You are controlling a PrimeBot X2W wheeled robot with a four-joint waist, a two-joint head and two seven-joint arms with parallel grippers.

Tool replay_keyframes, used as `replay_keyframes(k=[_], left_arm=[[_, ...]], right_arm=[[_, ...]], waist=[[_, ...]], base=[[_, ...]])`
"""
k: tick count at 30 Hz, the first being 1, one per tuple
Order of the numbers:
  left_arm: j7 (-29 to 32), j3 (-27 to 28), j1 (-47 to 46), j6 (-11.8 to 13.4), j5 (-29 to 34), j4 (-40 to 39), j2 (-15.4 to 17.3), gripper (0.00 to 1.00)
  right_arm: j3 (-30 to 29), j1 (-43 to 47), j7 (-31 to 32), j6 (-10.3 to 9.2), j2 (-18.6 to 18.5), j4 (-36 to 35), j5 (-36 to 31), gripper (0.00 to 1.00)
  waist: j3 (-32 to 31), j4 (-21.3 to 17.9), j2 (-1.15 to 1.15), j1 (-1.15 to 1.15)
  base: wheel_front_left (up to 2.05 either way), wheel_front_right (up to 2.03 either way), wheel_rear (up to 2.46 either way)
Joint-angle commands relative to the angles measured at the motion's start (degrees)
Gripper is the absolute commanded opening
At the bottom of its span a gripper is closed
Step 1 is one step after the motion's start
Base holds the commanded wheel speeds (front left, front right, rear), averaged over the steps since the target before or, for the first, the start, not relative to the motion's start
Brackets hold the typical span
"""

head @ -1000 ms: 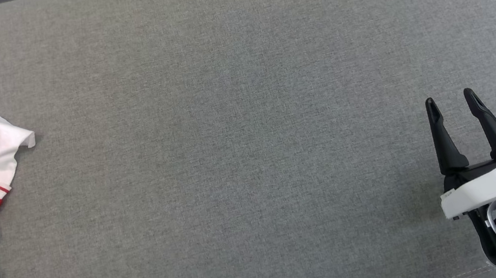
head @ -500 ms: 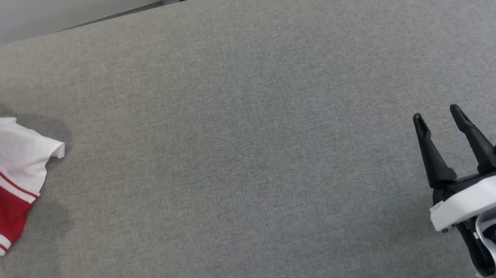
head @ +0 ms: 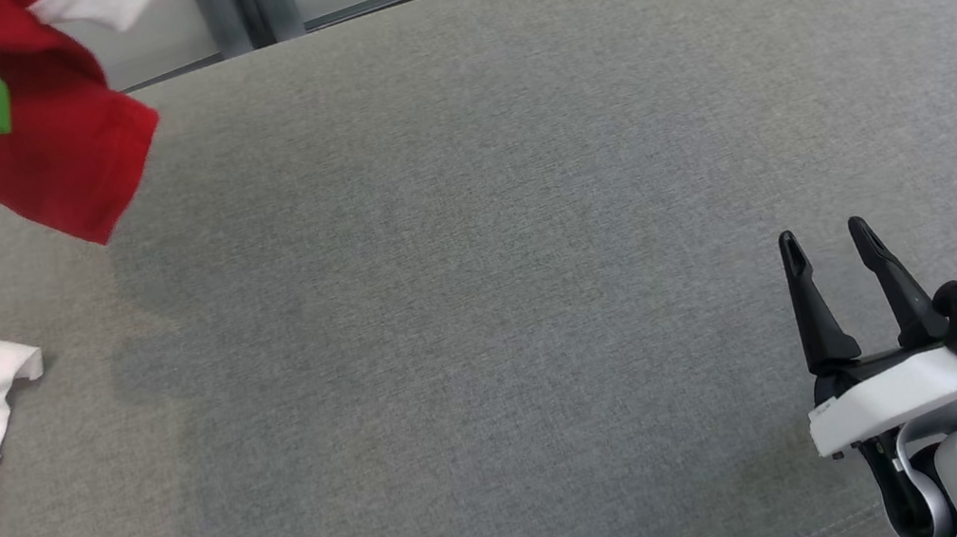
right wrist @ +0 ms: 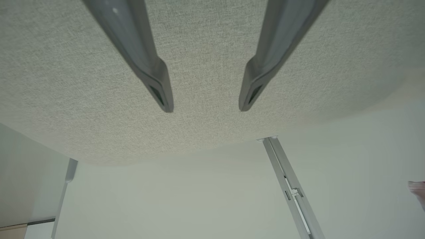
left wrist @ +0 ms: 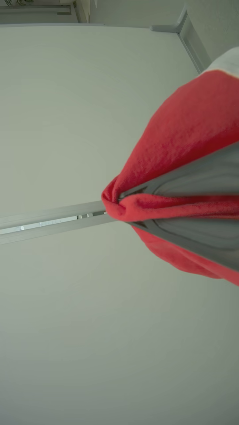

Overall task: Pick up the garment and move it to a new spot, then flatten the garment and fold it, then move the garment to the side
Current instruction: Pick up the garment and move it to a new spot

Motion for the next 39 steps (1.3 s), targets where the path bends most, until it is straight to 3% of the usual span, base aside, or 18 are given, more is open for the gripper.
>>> replay_keyframes(k=[1, 7, 14, 21, 22, 23, 24, 25, 32, 39], left_arm=[[0.2, -1.3, -0.7, -0.4, 0.4, -0.5, -1.2, 0.00], [-0.5, -7.4, 1.4, -0.9, 0.5, 0.0, -6.7, 0.00], [-3.6, -13.6, 7.9, -1.0, -0.7, 6.0, -13.8, 0.00], [-7.4, -19.4, 15.1, -0.7, -2.5, 15.7, -17.2, 0.00], [-7.9, -20.5, 15.9, -0.7, -2.9, 16.9, -17.3, 0.09], [-8.5, -21.5, 16.5, -0.8, -3.2, 17.6, -17.3, 0.32], [-9.0, -22.7, 17.1, -0.8, -3.2, 18.4, -17.4, 0.76], [-9.4, -23.6, 17.5, -0.8, -3.9, 18.8, -17.5, 1.00], [-12.9, -29.8, 17.0, 1.4, -9.2, 17.0, -17.5, 1.00], [-14.1, -26.6, 18.2, 4.8, -7.4, 14.2, -16.5, 1.00]], right_arm=[[0.1, -0.6, -0.2, -0.02, 0.3, 0.2, 0.4, 1.00], [0.6, -0.9, -0.2, -0.02, 0.6, 0.2, 0.7, 1.00], [0.8, -0.7, -0.2, -0.02, 0.8, 0.2, 0.8, 1.00], [0.9, -1.2, -0.2, -0.02, 0.9, 0.4, 0.6, 1.00], [0.9, -1.2, -0.2, -0.02, 0.9, 0.5, 0.6, 1.00], [0.8, -1.1, -0.2, -0.02, 1.0, 0.5, 0.6, 1.00], [0.7, -1.0, -0.2, -0.02, 0.9, 0.6, 0.5, 1.00], [0.7, -0.9, -0.2, -0.02, 1.0, 0.7, 0.4, 1.00], [0.9, 0.3, -0.2, -0.02, 1.0, 1.1, 0.0, 1.00], [0.0, 2.4, -0.2, -0.02, 0.4, 0.3, -0.6, 1.00]], waist=[[0.1, -2.8, 0.00, 0.00], [0.1, -5.5, 0.00, 0.00], [0.2, -6.7, 0.00, 0.00], [0.2, -6.9, 0.00, 0.00], [0.2, -6.8, 0.00, 0.00], [0.1, -6.6, 0.00, 0.00], [0.0, -6.4, 0.00, 0.00], [-0.1, -6.1, 0.00, 0.00], [-2.2, -3.8, 0.00, 0.00], [-5.6, 0.2, 0.00, 0.00]], base=[[0.00, 0.00, 0.00], [0.00, 0.00, 0.00], [0.00, 0.00, 0.00], [0.00, 0.00, 0.00], [0.00, 0.00, 0.00], [0.00, 0.00, 0.00], [0.00, 0.00, 0.00], [0.00, 0.00, 0.00], [0.00, 0.00, 0.00], [0.00, 0.00, 0.00]])
